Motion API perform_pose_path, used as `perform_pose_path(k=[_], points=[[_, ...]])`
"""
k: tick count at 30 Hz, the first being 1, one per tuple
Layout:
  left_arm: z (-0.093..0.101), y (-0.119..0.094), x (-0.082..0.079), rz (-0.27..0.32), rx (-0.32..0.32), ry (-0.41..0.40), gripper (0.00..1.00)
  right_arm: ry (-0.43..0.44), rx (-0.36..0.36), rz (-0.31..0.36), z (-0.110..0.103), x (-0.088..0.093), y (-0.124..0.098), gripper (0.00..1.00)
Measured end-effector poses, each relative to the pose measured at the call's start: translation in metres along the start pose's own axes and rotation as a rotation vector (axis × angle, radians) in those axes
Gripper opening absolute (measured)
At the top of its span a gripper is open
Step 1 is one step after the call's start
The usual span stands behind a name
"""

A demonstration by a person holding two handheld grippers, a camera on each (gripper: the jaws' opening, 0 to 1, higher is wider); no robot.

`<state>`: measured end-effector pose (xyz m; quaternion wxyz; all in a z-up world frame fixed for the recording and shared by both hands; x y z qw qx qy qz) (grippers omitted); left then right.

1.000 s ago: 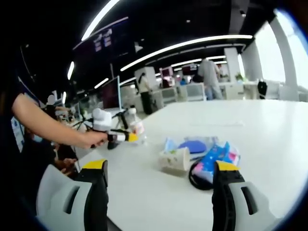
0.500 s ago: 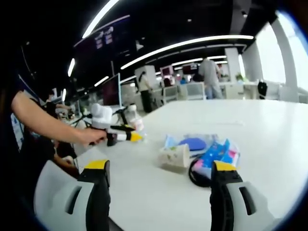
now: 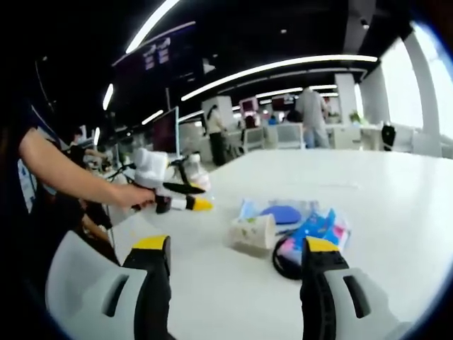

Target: Arrange the tabletop items into an orderly group along one side of the table until the central work area is clear of visible clutter.

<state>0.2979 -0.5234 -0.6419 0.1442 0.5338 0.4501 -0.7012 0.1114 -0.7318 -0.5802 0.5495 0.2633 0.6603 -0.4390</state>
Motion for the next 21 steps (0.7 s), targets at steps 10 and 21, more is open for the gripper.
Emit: perform_pose_path(k=[10,21], points=[[0.022,0.01,-0.003,-0.026,0.074,0.085,0.45,0.036,0.01,-0.005,0.004,0.003,-0.001,0.74],[0.038,0.019,-0.001,-0.069,0.153,0.09,0.51,0.065,0.02,-0.013,0.005,0.009,-0.004,0.79]])
Point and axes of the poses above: the point that each gripper's makers call its tool centre point, and the gripper's own axes: y roughly forward along the fingers, z roughly to its right, x roughly out of its underside, the point moved 4 cm from there along -y, roughly backward along the fingers, and after that the axes turned 10 degrees about -y, right-handed, at the moved point
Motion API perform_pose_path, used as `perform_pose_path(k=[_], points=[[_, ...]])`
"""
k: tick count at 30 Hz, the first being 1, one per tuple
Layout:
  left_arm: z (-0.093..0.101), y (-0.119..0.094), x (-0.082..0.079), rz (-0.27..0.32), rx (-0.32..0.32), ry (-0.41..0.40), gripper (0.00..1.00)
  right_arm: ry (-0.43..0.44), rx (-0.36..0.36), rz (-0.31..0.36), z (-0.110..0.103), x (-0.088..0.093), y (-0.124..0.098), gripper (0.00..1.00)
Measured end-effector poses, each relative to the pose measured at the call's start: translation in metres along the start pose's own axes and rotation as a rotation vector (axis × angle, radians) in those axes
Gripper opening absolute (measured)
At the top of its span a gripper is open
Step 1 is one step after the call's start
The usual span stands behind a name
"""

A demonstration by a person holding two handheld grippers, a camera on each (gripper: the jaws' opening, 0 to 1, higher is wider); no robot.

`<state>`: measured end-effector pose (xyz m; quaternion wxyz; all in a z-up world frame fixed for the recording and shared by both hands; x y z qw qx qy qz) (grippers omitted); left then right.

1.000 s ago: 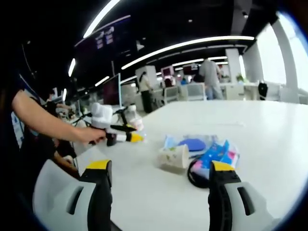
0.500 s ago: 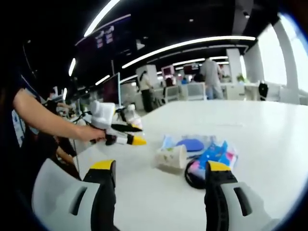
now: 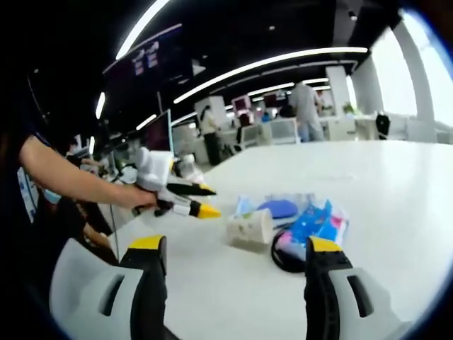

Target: Arrange the tabletop items into an orderly group along one side of the table until the central work area is clear of visible clutter.

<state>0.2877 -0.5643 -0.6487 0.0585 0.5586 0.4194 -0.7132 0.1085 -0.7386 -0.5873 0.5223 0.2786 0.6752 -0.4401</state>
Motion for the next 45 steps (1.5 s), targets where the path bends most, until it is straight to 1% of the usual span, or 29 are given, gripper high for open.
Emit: perform_pose_path(k=[4,8,10,11,17,20,24,26,32,35,38,45], points=[[0.007,0.002,-0.001,-0.006,0.035,0.024,0.54,-0.009,0.004,-0.009,0.001,0.003,-0.004,0.81],[0.017,0.005,-0.005,-0.006,0.077,0.022,0.57,-0.026,0.006,-0.019,0.002,0.004,-0.007,0.83],[0.021,0.007,-0.005,-0.023,0.098,0.019,0.59,-0.041,0.006,-0.023,0.003,0.005,-0.008,0.85],[0.024,0.008,-0.004,-0.03,0.11,0.022,0.6,-0.048,0.005,-0.025,0.003,0.005,-0.009,0.86],[0.031,0.011,-0.006,-0.03,0.131,0.048,0.58,-0.096,0.004,-0.038,0.001,0.006,-0.011,0.96],[0.035,0.012,-0.007,-0.03,0.143,0.052,0.58,-0.112,-0.002,-0.045,-0.001,0.007,-0.012,1.0],[0.04,0.015,-0.007,-0.044,0.158,0.062,0.57,-0.154,-0.014,-0.063,-0.003,0.009,-0.014,1.0],[0.043,0.017,-0.008,-0.044,0.171,0.062,0.57,-0.151,-0.021,-0.069,-0.003,0.01,-0.015,1.0],[0.054,0.022,-0.007,-0.07,0.206,0.099,0.57,-0.16,-0.025,-0.071,-0.004,0.009,-0.021,1.0],[0.056,0.026,-0.003,-0.096,0.213,0.144,0.56,-0.152,-0.027,-0.071,-0.003,0.01,-0.022,1.0],[0.059,0.028,-0.004,-0.109,0.218,0.176,0.54,-0.156,-0.029,-0.073,-0.004,0.01,-0.023,1.0],[0.062,0.035,-0.006,-0.143,0.226,0.226,0.51,-0.149,-0.03,-0.079,-0.004,0.013,-0.027,1.0]])
Point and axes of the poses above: the point that each gripper's makers call its tool centre point, and the gripper's own axes: y roughly forward along the fingers, z roughly to its right, x roughly out of its underside, the point moved 4 cm from there along -y, roughly backward along the fingers, and after that the axes turned 10 degrees about -y, right-handed, at the moved point
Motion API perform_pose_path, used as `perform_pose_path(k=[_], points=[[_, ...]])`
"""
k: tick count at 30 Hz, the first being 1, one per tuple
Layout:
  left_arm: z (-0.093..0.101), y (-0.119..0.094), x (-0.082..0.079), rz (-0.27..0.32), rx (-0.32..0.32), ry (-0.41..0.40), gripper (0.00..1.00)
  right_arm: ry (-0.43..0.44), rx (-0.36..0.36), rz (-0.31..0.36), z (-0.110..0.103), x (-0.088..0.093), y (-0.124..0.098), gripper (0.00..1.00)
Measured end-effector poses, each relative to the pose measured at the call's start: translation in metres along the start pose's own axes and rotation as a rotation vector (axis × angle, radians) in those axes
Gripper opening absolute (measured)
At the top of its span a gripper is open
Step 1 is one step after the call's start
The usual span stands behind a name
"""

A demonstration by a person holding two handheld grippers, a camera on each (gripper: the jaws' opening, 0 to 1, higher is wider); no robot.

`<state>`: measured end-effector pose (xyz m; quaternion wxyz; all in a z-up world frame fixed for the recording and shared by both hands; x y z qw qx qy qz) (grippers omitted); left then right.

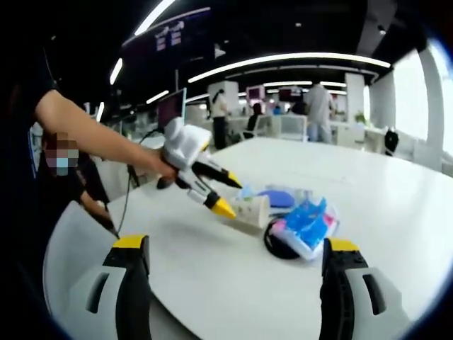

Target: Arrange the tabletop items into an orderly group along one side of the table until the central work area is clear of visible clutter.

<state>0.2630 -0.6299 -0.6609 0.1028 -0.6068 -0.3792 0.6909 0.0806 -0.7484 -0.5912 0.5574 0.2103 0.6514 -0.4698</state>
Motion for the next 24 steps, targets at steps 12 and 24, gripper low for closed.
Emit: perform_pose_path(k=[12,24], points=[[0.002,0.015,0.005,-0.07,0.012,0.051,0.45,0.019,0.012,-0.004,0.001,0.005,-0.007,1.0],[-0.001,0.011,0.017,-0.125,0.008,0.027,0.36,0.03,0.016,-0.004,0.002,0.006,-0.007,1.0]])
Point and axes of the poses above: the point that each gripper's makers call its tool centre point, and the gripper's own axes: y roughly forward along the fingers, z roughly to its right, x roughly out of its underside, the point moved 4 cm from there along -y, roughly backward along the fingers, and after that the axes turned 10 degrees about -y, right-handed, at the moved point
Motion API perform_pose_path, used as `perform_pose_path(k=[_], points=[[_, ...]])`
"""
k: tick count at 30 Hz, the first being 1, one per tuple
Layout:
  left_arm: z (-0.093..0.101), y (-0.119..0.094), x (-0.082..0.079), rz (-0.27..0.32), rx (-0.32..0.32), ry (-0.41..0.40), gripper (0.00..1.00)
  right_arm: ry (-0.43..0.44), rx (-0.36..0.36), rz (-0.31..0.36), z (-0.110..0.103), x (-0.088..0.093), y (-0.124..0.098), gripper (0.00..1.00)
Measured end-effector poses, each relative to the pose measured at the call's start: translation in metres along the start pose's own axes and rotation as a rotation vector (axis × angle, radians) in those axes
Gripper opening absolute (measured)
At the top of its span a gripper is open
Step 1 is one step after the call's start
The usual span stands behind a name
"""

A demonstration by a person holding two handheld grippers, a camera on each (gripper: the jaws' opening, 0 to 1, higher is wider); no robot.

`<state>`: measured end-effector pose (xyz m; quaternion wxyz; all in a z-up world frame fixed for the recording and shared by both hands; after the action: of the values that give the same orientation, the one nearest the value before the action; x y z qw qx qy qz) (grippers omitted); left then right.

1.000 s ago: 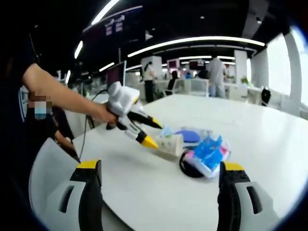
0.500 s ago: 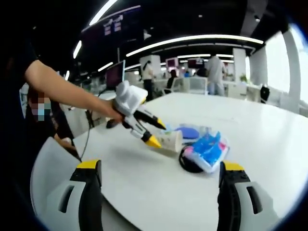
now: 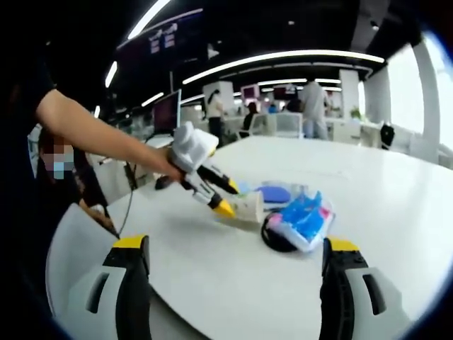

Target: Arrange the tabletop items into an orderly group along one side of the table until the central work area is clear of visible clutter.

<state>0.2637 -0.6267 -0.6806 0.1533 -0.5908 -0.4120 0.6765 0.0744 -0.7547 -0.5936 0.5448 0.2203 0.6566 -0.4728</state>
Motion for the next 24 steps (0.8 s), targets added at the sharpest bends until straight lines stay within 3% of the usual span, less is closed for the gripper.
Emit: perform_pose_path(k=[11,13,16,24], points=[[-0.002,-0.012,0.015,-0.039,0.036,0.038,0.36,0.004,-0.013,0.004,-0.001,-0.003,0.007,1.0],[-0.002,-0.011,0.015,-0.036,0.033,0.045,0.4,0.005,-0.014,0.005,-0.002,-0.003,0.008,1.0],[0.0,-0.01,0.012,-0.035,0.032,0.033,0.45,0.006,-0.016,0.005,-0.002,-0.004,0.009,1.0],[0.005,0.0,-0.006,-0.025,0.039,0.065,0.45,0.015,-0.009,0.001,0.0,-0.003,0.009,1.0]])
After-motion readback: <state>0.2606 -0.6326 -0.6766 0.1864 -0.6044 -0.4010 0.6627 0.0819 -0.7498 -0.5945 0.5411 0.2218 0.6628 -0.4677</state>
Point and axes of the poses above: the point that each gripper's makers call its tool centre point, and the gripper's own axes: y roughly forward along the fingers, z roughly to its right, x roughly out of its underside, the point moved 4 cm from there along -y, roughly backward along the fingers, and after that the axes turned 10 degrees about -y, right-handed, at the moved point
